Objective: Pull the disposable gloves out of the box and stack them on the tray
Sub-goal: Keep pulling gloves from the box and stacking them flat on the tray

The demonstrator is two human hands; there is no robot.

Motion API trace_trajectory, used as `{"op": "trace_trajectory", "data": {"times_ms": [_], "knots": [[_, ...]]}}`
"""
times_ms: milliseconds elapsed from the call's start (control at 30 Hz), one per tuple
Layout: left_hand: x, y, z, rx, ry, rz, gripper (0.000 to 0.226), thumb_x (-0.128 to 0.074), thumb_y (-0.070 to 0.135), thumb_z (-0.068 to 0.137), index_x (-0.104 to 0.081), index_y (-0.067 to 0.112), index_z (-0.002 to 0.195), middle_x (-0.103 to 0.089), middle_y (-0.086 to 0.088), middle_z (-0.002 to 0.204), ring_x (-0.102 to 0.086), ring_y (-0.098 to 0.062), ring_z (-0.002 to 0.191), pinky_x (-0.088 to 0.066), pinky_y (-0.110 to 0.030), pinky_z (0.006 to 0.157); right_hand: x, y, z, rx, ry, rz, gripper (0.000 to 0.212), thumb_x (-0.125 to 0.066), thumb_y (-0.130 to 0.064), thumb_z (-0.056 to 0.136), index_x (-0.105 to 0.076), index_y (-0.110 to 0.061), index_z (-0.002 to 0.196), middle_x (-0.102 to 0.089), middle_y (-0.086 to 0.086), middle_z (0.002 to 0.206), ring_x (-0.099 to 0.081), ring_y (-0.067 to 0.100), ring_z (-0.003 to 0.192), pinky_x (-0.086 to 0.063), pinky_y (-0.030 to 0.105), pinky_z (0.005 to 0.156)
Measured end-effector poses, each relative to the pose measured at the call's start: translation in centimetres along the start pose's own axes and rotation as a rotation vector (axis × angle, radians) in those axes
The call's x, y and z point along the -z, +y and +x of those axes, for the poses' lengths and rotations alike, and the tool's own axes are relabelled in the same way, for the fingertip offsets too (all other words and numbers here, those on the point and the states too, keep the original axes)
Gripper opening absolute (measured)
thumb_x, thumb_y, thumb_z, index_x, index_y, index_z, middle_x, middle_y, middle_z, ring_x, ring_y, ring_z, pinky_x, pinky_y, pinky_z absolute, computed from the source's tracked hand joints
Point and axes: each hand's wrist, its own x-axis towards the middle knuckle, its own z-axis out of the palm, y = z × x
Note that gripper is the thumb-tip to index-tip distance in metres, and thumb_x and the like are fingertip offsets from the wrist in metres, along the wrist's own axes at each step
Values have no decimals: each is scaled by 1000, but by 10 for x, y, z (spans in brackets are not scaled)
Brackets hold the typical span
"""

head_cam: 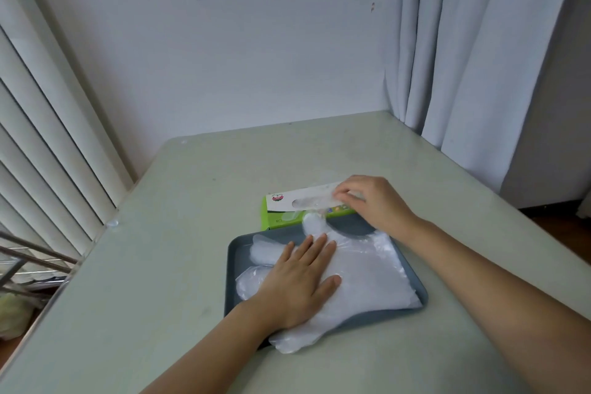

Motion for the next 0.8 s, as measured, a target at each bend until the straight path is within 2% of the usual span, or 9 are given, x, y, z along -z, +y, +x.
{"op": "trace_trajectory", "data": {"times_ms": [100, 167, 267, 433, 500, 567, 633, 700, 800], "knots": [[1, 0, 0, 12, -12, -28, 61, -19, 49, 102, 3, 26, 154, 10, 6, 161, 12, -12, 148, 15, -30, 115, 10, -5, 14, -216, 237, 91, 17, -64, -18, 89, -70, -4, 81, -69, 6, 75, -63, 21, 73, -46, 26, 74], [5, 1, 0, 14, -21, -69, 61, -24, 48, 103, 0, 26, 155, 8, 6, 161, 10, -12, 148, 13, -32, 116, 19, -4, 22, -321, 373, 160, 25, -63, -23, 88, -66, -2, 76, -67, 16, 73, -63, 32, 75, -48, 35, 74], [13, 0, 0, 36, -3, -232, 60, -35, 43, 102, -13, 24, 155, -2, 4, 162, 5, -13, 149, 13, -32, 116, 34, -10, 27, -333, 478, 214, 27, -62, -27, 88, -67, -3, 77, -69, 15, 75, -65, 32, 79, -49, 38, 76], [33, 10, 0, 72, 411, -456, 50, -48, 42, 98, -42, 24, 144, -24, 8, 156, -5, -10, 148, 11, -23, 115, 55, -30, 20, -284, 566, 213, 22, -63, -24, 89, -69, -5, 78, -72, 8, 78, -68, 20, 79, -49, 29, 74], [54, 26, -7, 113, 440, -730, 41, -52, 40, 96, -53, 29, 135, -44, 18, 141, -29, -3, 140, -9, -25, 118, 62, -39, 15, -263, 586, 231, 21, -64, -23, 89, -67, -7, 77, -71, 8, 76, -66, 17, 75, -48, 28, 71], [74, 46, -13, 128, 321, -1115, 42, -52, 51, 90, -58, 32, 127, -56, 27, 123, -48, 4, 124, -31, -25, 111, 67, -52, 8, -235, 571, 212, 22, -65, -25, 89, -67, -7, 78, -69, 4, 72, -62, 13, 70, -46, 27, 70], [84, 57, -9, 144, 224, -1541, 63, -53, 61, 75, -56, 22, 124, -61, 12, 123, -54, -11, 123, -41, -32, 105, 68, -71, -5, -199, 510, 207, 19, -66, -26, 89, -69, -10, 82, -67, -8, 73, -59, -1, 70, -43, 14, 69], [91, 61, -4, 212, 140, -1936, 88, -55, 66, 68, -47, 2, 128, -57, -14, 130, -58, -30, 118, -47, -41, 99, 64, -90, -24, -153, 375, 267, 14, -64, -22, 90, -72, -10, 88, -70, -10, 83, -62, -4, 81, -44, 11, 77], [98, 59, -5, 170, 37, -2217, 94, -54, 65, 79, -43, -11, 131, -56, -27, 128, -60, -38, 114, -49, -46, 98, 56, -113, -55, -98, 142, 362, 10, -62, -14, 91, -73, -14, 90, -73, -11, 90, -66, 0, 91, -47, 13, 83]]}}
